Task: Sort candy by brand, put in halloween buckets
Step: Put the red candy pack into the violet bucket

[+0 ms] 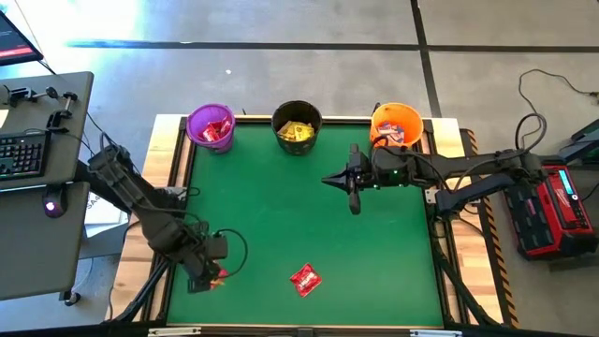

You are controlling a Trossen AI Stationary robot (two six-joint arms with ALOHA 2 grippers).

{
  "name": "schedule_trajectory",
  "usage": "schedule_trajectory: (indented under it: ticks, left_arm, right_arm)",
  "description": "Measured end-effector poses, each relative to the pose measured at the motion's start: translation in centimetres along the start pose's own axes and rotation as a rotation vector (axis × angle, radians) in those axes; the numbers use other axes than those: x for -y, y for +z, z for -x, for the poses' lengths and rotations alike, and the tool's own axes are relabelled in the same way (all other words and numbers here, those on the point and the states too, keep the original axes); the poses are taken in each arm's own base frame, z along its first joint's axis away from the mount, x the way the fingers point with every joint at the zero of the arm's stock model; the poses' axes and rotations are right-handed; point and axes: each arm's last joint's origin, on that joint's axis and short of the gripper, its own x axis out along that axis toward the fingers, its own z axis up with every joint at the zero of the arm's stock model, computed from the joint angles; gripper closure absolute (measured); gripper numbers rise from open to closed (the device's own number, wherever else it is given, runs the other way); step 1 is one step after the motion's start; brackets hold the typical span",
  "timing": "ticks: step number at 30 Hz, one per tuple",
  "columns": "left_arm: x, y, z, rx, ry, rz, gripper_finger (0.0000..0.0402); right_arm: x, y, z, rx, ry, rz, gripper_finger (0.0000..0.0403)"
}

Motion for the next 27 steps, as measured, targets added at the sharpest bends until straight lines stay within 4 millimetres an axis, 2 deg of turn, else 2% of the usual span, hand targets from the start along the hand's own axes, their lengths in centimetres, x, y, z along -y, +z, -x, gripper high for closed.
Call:
schedule_trajectory:
  ticks: [7,20,27]
  left_arm:
    - [0.4,-0.5,-3.6,-0.084,-0.132,0.007,0.0201]
    - [-0.9,-1.5,-6.6,-0.131,-0.060,0.085,0.0169]
    - [-1.7,-2.2,-8.8,-0.193,0.015,0.099,0.0167]
  right_arm:
    - [0.0,0.0,0.0,0.000,0.002,0.000,0.0402]
    - [-0.4,0.0,0.0,-0.001,0.015,0.001,0.0402]
    - [-0.4,0.0,0.0,-0.001,0.014,0.001,0.0402]
